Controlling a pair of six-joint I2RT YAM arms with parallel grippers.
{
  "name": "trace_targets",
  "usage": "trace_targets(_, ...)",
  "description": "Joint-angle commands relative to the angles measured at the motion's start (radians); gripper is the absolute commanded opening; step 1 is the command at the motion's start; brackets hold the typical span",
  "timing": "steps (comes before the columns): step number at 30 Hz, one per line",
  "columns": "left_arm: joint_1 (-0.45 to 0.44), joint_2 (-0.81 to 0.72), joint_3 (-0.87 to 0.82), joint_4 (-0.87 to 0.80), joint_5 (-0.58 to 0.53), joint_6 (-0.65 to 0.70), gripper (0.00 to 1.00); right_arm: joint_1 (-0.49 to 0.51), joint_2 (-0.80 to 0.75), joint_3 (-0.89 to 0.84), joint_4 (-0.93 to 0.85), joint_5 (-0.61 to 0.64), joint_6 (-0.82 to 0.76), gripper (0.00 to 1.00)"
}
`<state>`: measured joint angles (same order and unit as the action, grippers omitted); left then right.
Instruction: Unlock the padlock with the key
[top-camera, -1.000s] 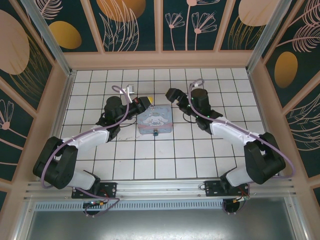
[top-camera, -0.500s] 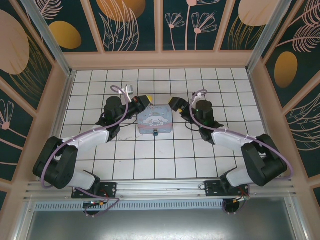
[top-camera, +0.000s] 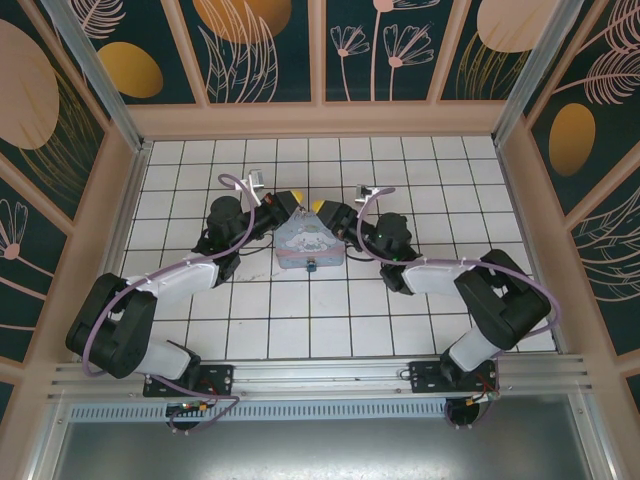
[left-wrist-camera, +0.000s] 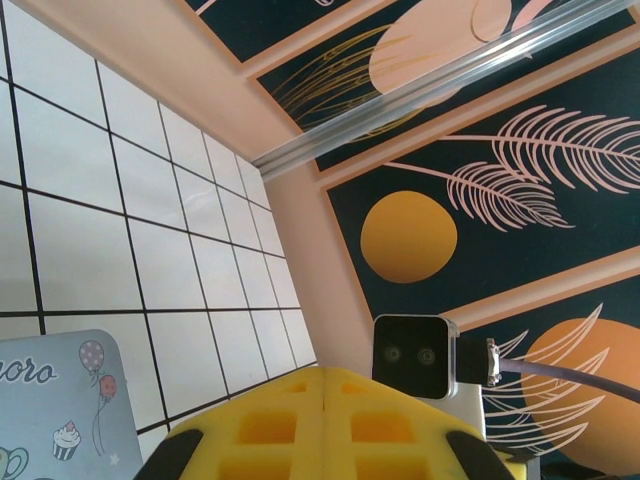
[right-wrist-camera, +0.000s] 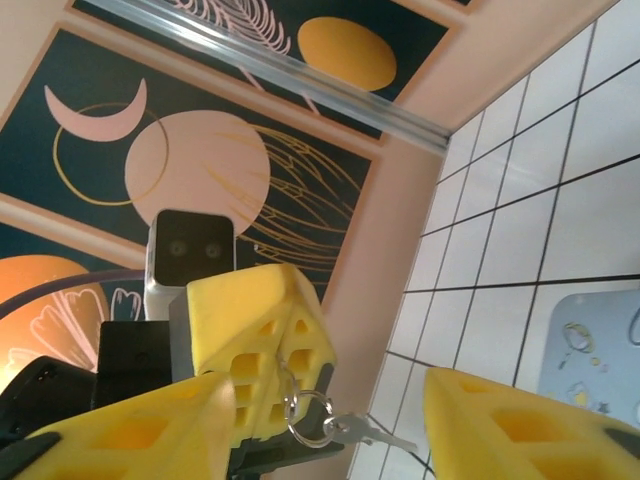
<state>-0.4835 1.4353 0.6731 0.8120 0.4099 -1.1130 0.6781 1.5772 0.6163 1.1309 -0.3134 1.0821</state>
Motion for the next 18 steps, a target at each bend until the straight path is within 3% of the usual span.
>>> trace_targets(1,0.002,-0.011,-0.009,0.052,-0.003,-0.009,0.00,0.015,0.028,0.040,0.111,-0.016,0.016,0.48)
trace_targets(9,0.002,-0.008,-0.012,0.059,-0.002,-0.013,0.00,0.026,0.094,0.078,0.155,-0.036,0.045,0.36)
trace_targets(18,0.002,-0.007,-0.015,0.058,-0.003,-0.009,0.00,0.040,0.127,0.102,0.162,-0.047,0.055,0.33)
